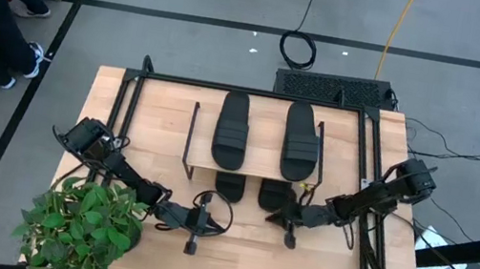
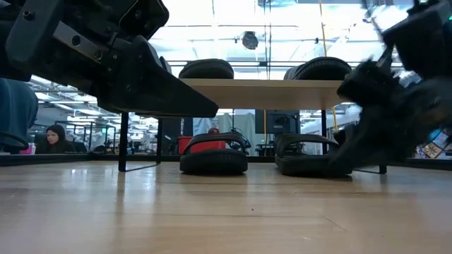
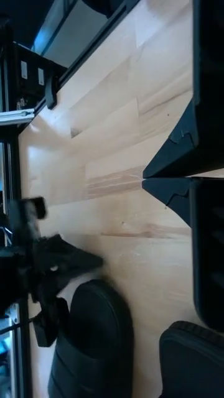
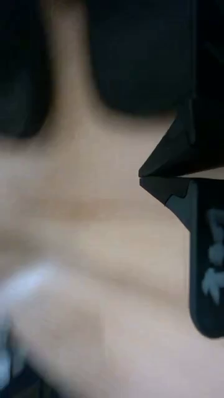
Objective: Pick and place slides into the shelf
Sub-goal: Adjust the slides under the shelf, then adjust the shelf
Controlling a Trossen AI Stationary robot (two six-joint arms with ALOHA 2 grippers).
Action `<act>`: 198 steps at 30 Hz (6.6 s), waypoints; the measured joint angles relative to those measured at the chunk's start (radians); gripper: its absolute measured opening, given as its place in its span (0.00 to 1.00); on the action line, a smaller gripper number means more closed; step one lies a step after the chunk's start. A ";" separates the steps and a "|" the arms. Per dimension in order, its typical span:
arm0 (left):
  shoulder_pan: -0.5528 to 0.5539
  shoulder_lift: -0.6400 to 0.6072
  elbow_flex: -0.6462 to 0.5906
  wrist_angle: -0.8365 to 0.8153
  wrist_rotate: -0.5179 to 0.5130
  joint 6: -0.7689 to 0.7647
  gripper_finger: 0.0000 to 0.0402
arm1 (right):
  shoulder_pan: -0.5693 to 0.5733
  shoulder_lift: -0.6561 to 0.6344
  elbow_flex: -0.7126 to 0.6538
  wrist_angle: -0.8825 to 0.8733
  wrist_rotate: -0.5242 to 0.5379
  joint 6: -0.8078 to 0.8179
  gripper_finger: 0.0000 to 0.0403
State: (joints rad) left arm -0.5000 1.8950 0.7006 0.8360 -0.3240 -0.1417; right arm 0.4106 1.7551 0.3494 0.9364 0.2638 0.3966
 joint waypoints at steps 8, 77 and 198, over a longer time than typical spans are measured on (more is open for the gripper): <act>-0.007 -0.008 -0.001 -0.009 0.056 0.098 0.00 | 0.050 -0.194 0.001 0.009 -0.137 -0.204 0.00; 0.091 -1.006 -0.596 0.007 0.007 0.403 0.00 | -0.276 -1.754 -0.120 -1.042 -0.296 -0.446 0.00; 0.021 -1.358 -0.690 -0.288 -0.026 0.136 0.00 | -0.286 -1.229 -0.098 -1.108 0.412 0.008 0.00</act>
State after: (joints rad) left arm -0.4786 0.5365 0.0109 0.5482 -0.3496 -0.0057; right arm 0.1246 0.5264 0.2516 -0.1716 0.6762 0.4048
